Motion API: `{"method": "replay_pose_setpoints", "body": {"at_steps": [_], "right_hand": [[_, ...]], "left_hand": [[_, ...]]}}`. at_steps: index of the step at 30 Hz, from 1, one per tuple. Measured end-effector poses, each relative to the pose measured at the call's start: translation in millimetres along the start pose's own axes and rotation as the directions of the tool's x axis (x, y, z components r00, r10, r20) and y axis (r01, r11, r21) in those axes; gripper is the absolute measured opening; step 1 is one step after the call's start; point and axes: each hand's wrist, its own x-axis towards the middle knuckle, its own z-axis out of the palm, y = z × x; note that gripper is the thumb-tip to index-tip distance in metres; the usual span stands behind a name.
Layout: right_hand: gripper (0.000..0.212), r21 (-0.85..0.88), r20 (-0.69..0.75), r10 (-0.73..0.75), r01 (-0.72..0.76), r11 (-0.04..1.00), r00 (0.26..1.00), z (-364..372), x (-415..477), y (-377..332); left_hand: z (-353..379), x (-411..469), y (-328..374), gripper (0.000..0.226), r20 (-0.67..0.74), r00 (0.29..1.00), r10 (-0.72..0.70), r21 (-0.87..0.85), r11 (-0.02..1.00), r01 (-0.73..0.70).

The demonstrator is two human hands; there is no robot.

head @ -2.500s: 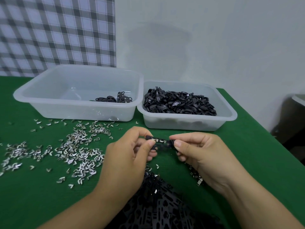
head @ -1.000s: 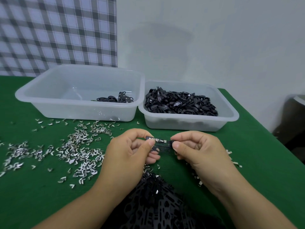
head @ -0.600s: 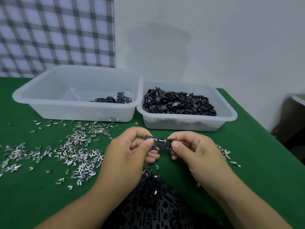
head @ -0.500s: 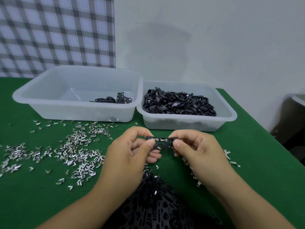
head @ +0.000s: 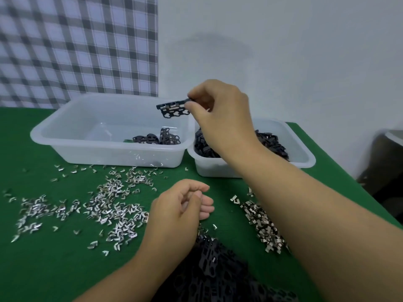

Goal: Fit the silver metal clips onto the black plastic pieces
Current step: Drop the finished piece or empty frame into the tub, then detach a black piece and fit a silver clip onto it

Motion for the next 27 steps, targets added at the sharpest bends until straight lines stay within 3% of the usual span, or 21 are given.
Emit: {"method": "replay_pose_setpoints", "body": {"at_steps": [3,6,13,19,21,24,27], "right_hand": [[0.008,-0.072,0.101,0.040,-0.033,0.997,0.994,23.0,20.9,5.6],[0.022,-0.144,0.251,0.109,-0.074,0.987,0.962,30.6,16.9,9.8],[0.008,-0.023,0.270,0.063,-0.059,0.998,0.961,-23.0,-65.7,1.0],[0.020,0.000,0.505,0.331,-0.384,0.923,0.797,-76.2,-126.9,25.6],[0.023,-0.013,0.548,0.351,-0.412,0.911,0.759,-79.3,-135.9,29.2],[0.020,-0.024,0.620,0.313,-0.381,0.924,0.720,-75.3,-146.2,27.7],[0.016,-0.002,0.600,0.319,-0.397,0.918,0.734,-70.6,-152.3,28.7]], "left_hand": [[0.0,-0.6,0.4,0.031,0.001,1.000,0.001,-0.001,1.000,-0.001],[-0.2,-1.2,0.9,0.031,0.006,1.000,0.013,0.006,1.000,-0.013],[-1.0,-5.4,16.1,0.034,0.071,0.991,0.112,0.150,0.981,-0.122],[-7.2,-4.1,31.4,0.023,0.135,0.990,0.044,0.275,0.958,-0.080],[-10.9,-5.1,38.8,0.025,0.193,0.981,0.023,0.392,0.915,-0.098],[-21.8,-8.2,56.0,0.031,0.402,0.915,-0.039,0.585,0.779,-0.224],[-34.4,-13.2,70.3,0.040,0.619,0.765,-0.177,0.648,0.666,-0.370]]}}
